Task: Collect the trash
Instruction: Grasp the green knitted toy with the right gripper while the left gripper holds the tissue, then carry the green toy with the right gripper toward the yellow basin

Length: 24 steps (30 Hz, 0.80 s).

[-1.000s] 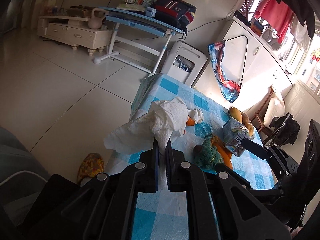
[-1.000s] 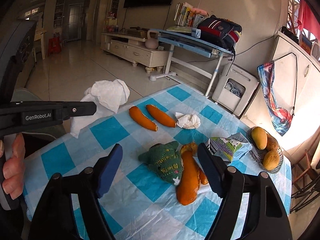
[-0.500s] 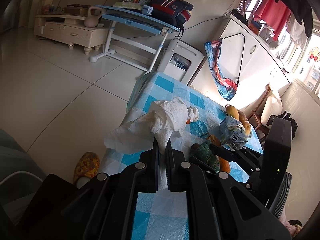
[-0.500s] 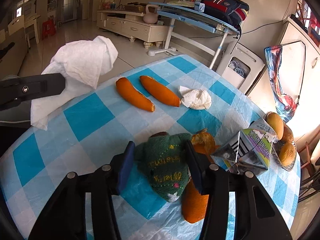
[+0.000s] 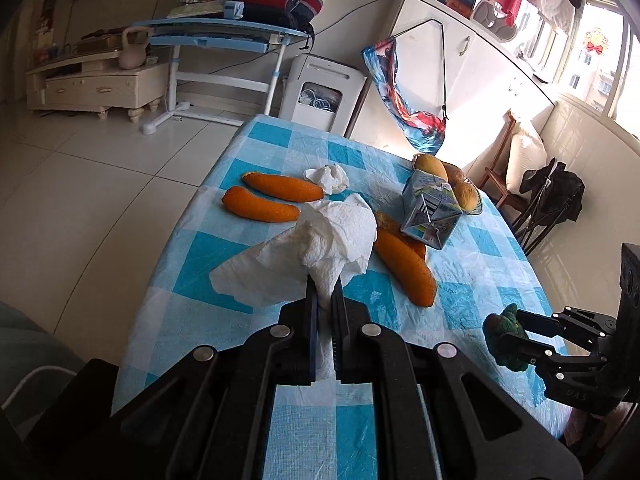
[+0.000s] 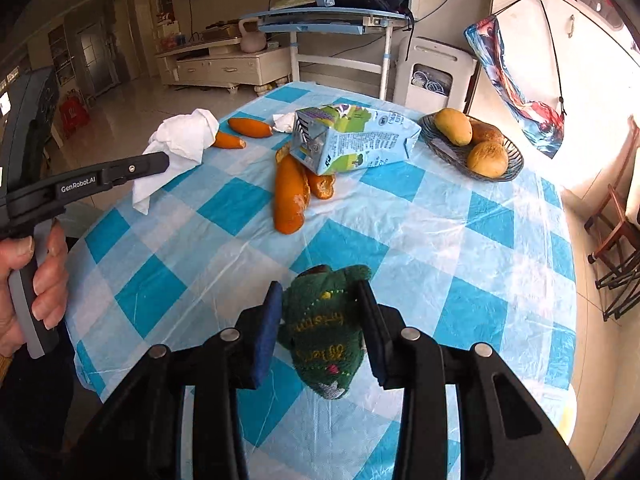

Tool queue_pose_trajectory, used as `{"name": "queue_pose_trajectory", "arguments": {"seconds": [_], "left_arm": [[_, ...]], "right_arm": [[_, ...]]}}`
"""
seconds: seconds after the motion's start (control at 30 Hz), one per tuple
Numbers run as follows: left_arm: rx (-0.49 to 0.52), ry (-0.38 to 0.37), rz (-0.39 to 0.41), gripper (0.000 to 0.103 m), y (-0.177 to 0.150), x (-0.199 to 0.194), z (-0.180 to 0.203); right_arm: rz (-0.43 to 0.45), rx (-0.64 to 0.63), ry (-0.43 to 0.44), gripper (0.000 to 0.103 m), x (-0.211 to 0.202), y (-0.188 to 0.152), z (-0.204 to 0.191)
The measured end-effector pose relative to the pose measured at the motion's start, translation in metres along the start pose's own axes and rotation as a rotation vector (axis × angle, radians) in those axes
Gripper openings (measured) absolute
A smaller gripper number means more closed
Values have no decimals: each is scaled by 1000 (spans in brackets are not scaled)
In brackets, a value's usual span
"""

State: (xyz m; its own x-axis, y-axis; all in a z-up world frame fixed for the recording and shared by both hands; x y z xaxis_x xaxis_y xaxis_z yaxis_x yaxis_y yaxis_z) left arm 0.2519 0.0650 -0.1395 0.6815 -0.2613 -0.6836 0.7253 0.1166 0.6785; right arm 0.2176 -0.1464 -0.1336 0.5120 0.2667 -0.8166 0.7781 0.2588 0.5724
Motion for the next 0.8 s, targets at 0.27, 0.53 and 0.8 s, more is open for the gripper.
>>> {"name": "queue_pose_trajectory", "arguments": {"seconds": [0.27, 0.53, 0.8], "left_arm": [[147, -24, -50, 7, -24, 10, 35], [120, -41, -76, 7, -27, 14, 29], [131, -47, -80, 7, -27, 16, 32]], "right_arm": [[-32, -4, -24, 58, 11, -10, -8], [-40, 9, -41, 56, 9, -16, 1], [-6, -36, -48, 41, 5, -12, -11]]}}
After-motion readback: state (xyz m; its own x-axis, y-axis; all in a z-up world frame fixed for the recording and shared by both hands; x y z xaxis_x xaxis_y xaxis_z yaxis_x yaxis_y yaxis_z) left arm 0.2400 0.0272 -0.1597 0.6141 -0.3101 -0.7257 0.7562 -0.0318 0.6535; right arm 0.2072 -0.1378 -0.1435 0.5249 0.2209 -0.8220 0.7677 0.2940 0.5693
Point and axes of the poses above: each gripper's, at about its wrist camera, not at the fingertips, and x roughly the way its jaws point, z to its right, y to its top, the point moved 5 cm from there along x, roughly the way its jaws point, and after that the axes turned 2 degrees about -z, right-handed, at the moved point
